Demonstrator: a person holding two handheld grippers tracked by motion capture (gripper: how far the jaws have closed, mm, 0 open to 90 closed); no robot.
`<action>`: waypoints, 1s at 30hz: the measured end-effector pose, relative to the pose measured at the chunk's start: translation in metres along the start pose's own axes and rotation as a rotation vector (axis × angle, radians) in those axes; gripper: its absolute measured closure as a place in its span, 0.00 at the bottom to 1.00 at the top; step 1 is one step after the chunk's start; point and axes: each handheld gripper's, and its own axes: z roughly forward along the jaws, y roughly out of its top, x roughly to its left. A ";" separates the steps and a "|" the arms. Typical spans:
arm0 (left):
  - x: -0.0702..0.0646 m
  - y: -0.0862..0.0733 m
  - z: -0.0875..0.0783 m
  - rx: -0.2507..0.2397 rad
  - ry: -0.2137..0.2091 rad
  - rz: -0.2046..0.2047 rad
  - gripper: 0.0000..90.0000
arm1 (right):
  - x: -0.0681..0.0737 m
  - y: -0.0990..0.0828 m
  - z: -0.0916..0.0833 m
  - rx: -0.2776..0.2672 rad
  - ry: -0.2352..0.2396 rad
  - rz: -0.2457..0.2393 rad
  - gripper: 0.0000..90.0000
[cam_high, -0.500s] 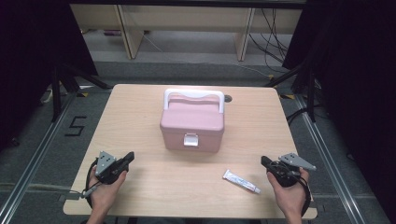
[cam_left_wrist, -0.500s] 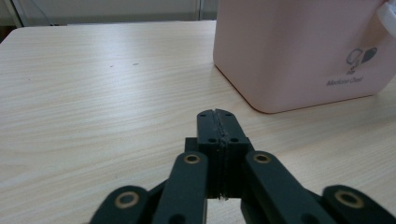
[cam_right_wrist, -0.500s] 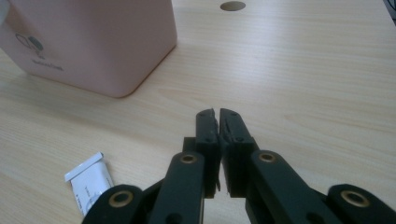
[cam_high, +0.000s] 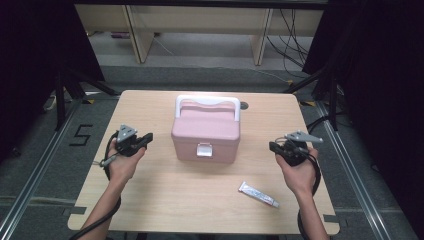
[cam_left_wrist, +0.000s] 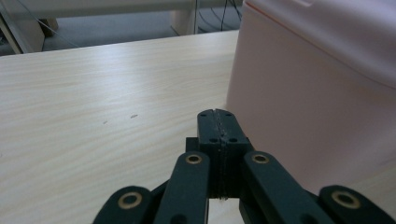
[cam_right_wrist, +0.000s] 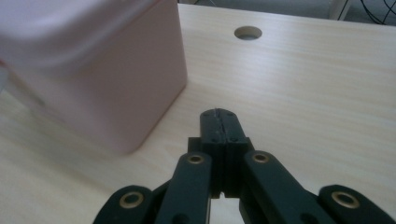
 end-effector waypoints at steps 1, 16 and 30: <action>0.003 0.005 0.008 0.000 -0.026 0.028 1.00 | 0.000 0.000 0.000 0.000 0.000 0.000 1.00; -0.014 0.034 0.047 0.086 -0.073 0.009 1.00 | 0.038 0.054 0.077 0.094 0.075 0.003 1.00; -0.012 0.026 0.052 0.115 -0.084 -0.022 1.00 | 0.042 0.053 0.090 0.131 0.079 0.057 1.00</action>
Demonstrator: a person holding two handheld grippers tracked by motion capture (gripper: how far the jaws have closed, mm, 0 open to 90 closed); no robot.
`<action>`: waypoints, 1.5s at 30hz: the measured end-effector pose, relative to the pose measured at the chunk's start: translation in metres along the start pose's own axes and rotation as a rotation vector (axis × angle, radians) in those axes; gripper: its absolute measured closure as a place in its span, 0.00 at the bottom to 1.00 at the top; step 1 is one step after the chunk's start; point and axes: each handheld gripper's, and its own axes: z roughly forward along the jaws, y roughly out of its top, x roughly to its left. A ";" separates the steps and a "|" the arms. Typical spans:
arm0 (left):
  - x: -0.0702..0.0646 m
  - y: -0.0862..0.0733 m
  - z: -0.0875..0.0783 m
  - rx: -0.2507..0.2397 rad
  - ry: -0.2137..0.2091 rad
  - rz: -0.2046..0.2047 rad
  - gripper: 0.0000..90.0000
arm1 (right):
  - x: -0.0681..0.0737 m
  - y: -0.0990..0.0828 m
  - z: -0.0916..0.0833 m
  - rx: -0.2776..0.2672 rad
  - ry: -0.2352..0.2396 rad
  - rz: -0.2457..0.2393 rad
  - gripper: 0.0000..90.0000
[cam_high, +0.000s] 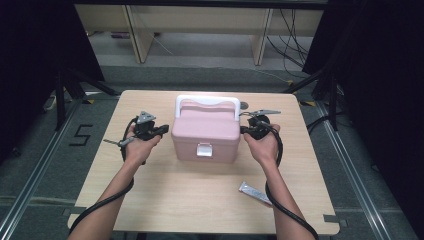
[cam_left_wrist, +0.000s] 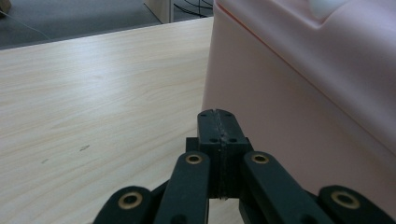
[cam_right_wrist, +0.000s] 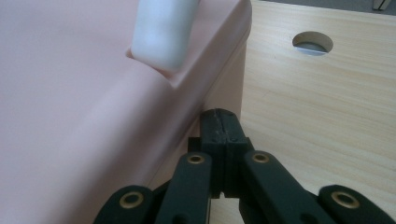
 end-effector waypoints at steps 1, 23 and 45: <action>0.000 -0.001 0.002 0.000 -0.012 0.002 1.00 | 0.000 -0.001 0.001 -0.003 -0.002 -0.001 1.00; -0.003 -0.003 0.002 -0.015 -0.038 0.004 1.00 | -0.005 -0.009 -0.007 -0.030 0.015 -0.010 1.00; -0.011 -0.003 0.007 -0.021 -0.083 0.022 1.00 | -0.002 -0.011 -0.003 -0.024 0.038 0.010 1.00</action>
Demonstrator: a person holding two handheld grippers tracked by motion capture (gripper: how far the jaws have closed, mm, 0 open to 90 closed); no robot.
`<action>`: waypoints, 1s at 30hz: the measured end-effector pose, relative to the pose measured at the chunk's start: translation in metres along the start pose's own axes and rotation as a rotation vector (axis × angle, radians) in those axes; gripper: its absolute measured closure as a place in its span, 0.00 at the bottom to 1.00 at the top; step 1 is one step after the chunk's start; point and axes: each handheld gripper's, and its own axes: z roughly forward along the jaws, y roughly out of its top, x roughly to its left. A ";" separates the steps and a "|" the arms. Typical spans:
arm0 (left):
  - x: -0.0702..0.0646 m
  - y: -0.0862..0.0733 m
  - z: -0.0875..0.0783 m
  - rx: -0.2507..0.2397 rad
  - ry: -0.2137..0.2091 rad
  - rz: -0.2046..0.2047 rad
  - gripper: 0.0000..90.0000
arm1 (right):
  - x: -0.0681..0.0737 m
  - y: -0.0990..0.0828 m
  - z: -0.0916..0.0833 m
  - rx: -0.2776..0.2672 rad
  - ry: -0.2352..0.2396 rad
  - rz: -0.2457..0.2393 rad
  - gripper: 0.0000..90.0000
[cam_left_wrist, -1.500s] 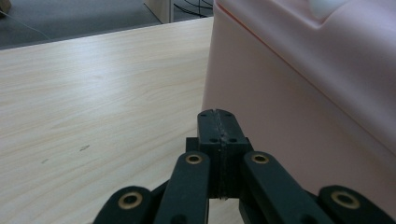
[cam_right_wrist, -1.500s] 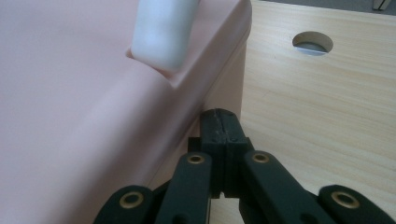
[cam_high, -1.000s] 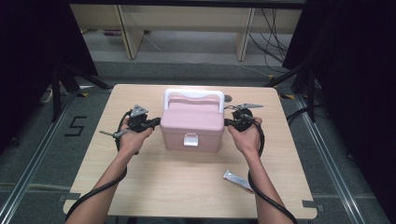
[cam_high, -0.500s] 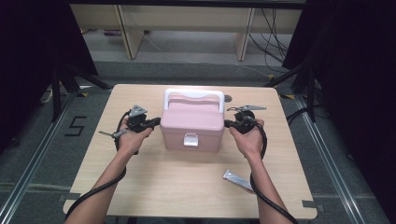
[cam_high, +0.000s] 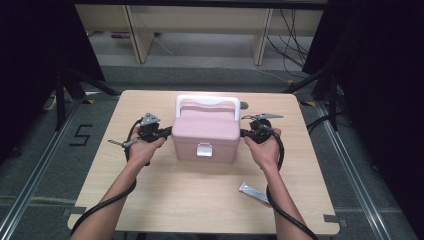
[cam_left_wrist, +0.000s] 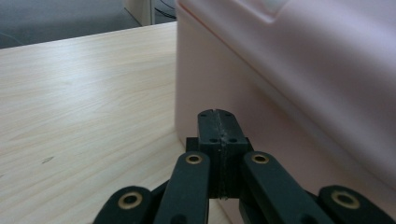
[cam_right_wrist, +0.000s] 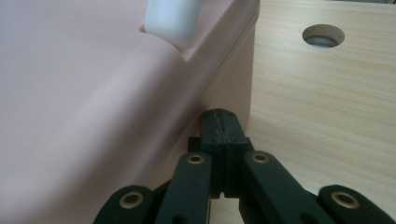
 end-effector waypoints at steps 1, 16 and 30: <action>-0.001 0.000 0.000 0.001 0.013 0.010 1.00 | 0.000 0.000 0.000 0.001 -0.010 -0.002 1.00; -0.004 0.005 -0.004 -0.016 0.009 0.003 1.00 | 0.000 -0.001 0.001 -0.012 0.002 -0.002 1.00; -0.007 0.006 -0.006 -0.006 0.020 0.014 1.00 | 0.000 -0.001 0.001 -0.009 0.011 -0.011 1.00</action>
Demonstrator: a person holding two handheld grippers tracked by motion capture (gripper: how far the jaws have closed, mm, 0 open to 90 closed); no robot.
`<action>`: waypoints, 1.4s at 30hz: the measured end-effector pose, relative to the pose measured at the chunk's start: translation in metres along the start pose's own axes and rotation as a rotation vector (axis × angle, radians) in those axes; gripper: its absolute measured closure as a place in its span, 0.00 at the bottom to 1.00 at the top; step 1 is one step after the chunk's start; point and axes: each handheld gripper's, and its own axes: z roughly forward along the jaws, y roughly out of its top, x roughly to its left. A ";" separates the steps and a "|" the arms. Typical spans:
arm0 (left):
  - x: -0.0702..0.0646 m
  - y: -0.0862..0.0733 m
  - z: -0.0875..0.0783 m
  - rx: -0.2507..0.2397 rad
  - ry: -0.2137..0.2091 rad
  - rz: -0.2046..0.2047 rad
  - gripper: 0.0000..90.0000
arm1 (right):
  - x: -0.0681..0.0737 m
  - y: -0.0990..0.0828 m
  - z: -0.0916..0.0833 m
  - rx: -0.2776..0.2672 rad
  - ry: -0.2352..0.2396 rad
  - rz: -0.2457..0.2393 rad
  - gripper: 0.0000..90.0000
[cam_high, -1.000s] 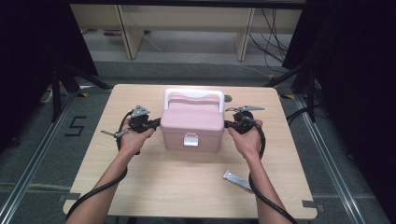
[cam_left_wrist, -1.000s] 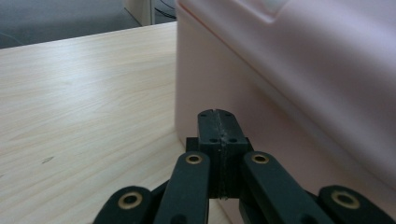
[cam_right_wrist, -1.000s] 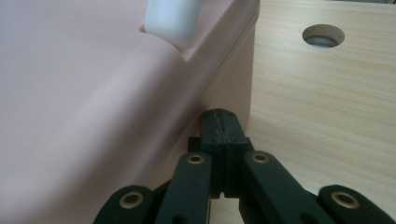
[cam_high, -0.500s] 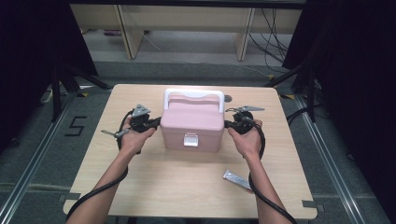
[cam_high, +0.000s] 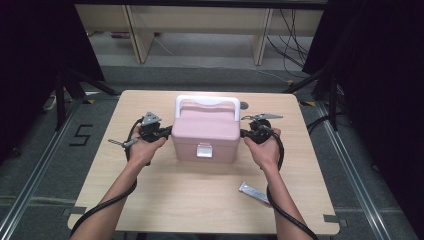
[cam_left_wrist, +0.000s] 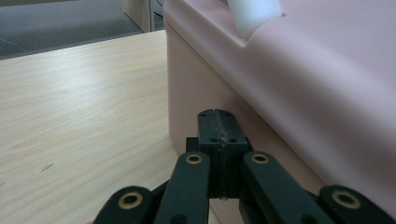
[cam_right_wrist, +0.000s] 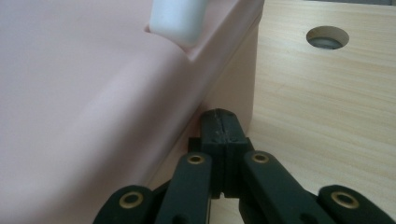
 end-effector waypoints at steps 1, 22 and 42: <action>0.000 0.000 0.000 0.003 0.000 0.000 1.00 | 0.000 0.000 -0.001 0.003 -0.010 -0.014 1.00; -0.010 -0.004 -0.013 0.027 0.008 0.028 1.00 | 0.007 -0.005 -0.011 0.021 0.021 -0.003 1.00; -0.018 -0.010 -0.023 0.029 0.008 0.042 1.00 | 0.012 -0.014 -0.020 0.024 0.036 -0.028 1.00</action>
